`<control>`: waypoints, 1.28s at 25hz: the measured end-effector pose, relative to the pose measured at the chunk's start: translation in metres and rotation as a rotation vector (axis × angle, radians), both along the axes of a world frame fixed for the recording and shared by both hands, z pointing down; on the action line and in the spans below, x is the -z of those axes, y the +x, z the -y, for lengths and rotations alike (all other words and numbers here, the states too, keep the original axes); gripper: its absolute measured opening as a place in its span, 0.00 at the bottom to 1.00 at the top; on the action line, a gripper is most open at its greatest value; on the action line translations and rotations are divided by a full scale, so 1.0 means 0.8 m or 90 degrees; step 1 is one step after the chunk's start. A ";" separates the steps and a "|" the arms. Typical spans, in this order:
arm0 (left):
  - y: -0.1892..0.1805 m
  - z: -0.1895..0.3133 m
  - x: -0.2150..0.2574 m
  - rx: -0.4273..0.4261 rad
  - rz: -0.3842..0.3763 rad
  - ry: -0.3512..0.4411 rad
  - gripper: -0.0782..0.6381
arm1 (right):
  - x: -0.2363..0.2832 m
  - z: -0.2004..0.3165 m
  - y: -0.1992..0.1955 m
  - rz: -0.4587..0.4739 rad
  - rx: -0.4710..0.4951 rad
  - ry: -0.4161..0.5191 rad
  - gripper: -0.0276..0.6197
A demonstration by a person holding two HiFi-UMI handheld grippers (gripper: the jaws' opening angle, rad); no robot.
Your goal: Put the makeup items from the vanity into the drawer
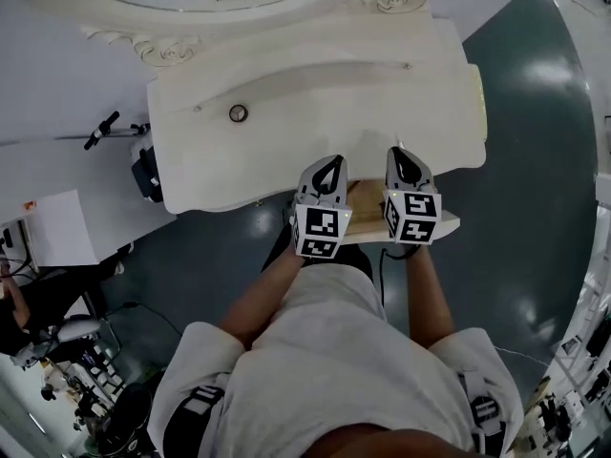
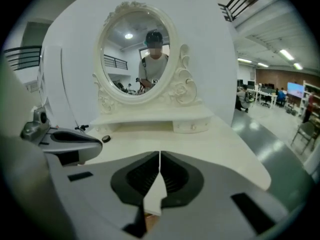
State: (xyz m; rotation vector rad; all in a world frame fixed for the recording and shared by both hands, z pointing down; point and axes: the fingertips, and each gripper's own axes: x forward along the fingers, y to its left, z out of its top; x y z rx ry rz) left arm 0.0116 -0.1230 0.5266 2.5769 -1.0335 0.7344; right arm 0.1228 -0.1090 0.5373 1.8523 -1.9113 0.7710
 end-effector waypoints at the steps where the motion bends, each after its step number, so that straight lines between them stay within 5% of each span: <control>1: 0.001 -0.002 -0.006 0.004 0.002 -0.005 0.12 | -0.009 0.001 0.004 -0.009 0.008 -0.021 0.07; 12: 0.002 -0.037 -0.054 -0.004 0.036 -0.067 0.12 | -0.104 -0.020 0.035 -0.110 0.060 -0.210 0.07; 20: -0.008 -0.044 -0.066 0.007 0.055 -0.083 0.12 | -0.142 -0.019 0.053 -0.140 0.064 -0.255 0.07; 23: -0.011 -0.046 -0.065 0.009 0.062 -0.082 0.12 | -0.152 -0.020 0.051 -0.127 0.069 -0.267 0.21; 32: -0.023 -0.045 -0.062 0.010 0.074 -0.074 0.12 | -0.170 -0.020 0.053 -0.101 0.046 -0.287 0.22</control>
